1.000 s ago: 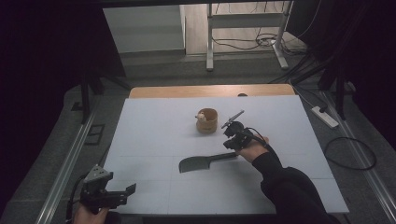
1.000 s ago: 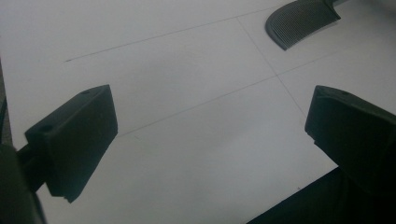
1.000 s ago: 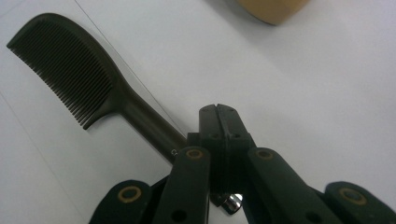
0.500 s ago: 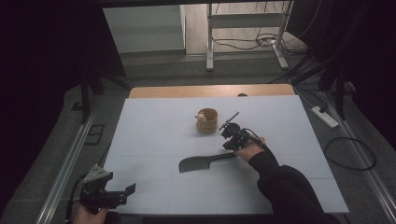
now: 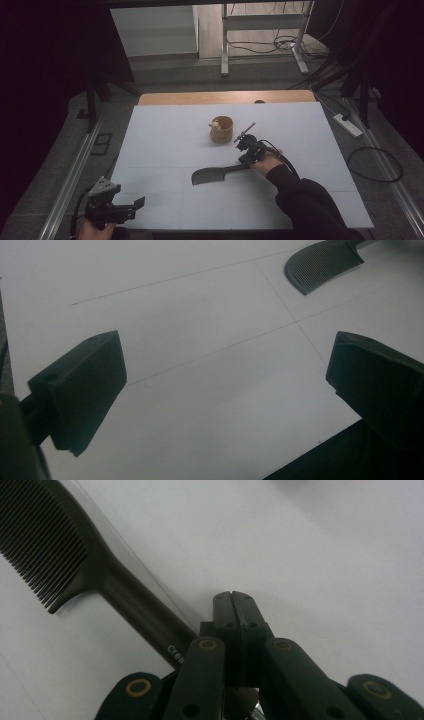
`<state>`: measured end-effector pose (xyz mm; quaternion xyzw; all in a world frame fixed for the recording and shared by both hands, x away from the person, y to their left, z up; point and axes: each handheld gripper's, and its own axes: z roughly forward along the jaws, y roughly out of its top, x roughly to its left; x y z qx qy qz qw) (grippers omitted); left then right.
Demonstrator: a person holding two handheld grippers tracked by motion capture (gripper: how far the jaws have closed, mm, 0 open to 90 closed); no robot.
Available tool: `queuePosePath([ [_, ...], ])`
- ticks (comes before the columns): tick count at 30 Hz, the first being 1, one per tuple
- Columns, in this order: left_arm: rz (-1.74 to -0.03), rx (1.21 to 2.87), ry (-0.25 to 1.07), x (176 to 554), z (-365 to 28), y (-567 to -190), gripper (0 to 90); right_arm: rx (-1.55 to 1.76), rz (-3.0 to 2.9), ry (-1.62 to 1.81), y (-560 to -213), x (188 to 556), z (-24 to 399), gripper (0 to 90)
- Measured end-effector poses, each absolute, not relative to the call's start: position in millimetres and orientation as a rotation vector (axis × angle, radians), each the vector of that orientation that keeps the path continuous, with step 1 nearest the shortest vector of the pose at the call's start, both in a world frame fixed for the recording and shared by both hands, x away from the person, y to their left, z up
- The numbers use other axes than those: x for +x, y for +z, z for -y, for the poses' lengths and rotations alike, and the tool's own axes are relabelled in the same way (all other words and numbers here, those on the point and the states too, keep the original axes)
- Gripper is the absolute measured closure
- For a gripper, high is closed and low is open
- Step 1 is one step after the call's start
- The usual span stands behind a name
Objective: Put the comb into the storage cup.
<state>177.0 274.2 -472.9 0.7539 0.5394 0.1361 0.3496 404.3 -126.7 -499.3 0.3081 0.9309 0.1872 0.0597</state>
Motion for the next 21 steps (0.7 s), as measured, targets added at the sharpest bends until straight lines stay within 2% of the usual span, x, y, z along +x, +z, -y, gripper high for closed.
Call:
queuePosePath([
  [21, -1.399, 1.951, 0.352, 177.2, -274.1, -472.8, 3.6, 0.908, -2.867, 0.595, -501.5, 374.8, 137.6, 89.4],
])
